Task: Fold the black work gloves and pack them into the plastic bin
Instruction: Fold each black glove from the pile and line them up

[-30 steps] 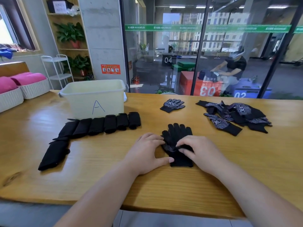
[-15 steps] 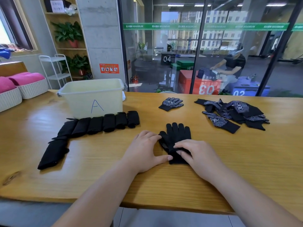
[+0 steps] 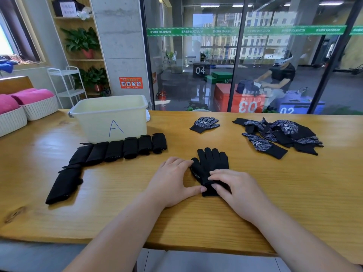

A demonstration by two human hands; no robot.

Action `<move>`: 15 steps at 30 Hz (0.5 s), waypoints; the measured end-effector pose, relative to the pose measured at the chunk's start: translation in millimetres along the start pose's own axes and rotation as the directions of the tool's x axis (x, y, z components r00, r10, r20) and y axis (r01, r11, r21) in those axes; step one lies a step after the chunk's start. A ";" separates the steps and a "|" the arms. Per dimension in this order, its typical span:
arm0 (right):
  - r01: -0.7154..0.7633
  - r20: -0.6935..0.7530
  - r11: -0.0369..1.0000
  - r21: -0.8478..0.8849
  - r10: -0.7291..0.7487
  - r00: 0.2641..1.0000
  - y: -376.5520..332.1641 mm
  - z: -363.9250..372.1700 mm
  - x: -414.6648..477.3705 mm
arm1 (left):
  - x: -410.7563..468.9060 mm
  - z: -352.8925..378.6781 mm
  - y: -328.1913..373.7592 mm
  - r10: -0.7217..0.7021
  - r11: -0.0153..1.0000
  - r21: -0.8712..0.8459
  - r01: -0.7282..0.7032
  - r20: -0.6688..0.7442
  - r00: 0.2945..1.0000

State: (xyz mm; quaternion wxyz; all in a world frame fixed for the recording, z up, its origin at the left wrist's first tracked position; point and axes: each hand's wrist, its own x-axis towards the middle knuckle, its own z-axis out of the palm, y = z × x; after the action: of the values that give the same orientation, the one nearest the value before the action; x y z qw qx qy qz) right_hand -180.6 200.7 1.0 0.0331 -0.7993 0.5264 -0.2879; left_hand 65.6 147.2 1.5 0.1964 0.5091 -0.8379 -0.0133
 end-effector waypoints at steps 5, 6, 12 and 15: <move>-0.003 0.010 1.000 0.017 0.003 1.000 1.0 -2.2 -1.1 | 0.1 0.4 -1.0 0.002 1.000 -0.003 -0.002 -0.006 1.000; -0.004 0.014 1.000 0.022 0.004 1.000 1.5 -2.6 -1.4 | -0.3 0.3 -1.0 0.001 1.000 -0.006 -0.001 -0.003 1.000; -0.020 0.045 1.000 0.020 0.019 0.999 5.3 -2.3 -2.7 | -0.3 -2.1 0.6 -0.006 1.000 -0.026 0.007 0.008 1.000; -0.013 0.047 1.000 0.019 0.012 0.999 6.4 -1.7 -1.9 | -0.9 -2.0 0.4 -0.008 0.999 -0.033 0.008 0.014 1.000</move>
State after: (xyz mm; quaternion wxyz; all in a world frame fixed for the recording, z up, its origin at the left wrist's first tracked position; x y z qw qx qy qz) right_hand -187.3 199.9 -0.7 0.0548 -0.8022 0.5278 -0.2738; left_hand 66.3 148.5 3.1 0.1989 0.5090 -0.8369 -0.0314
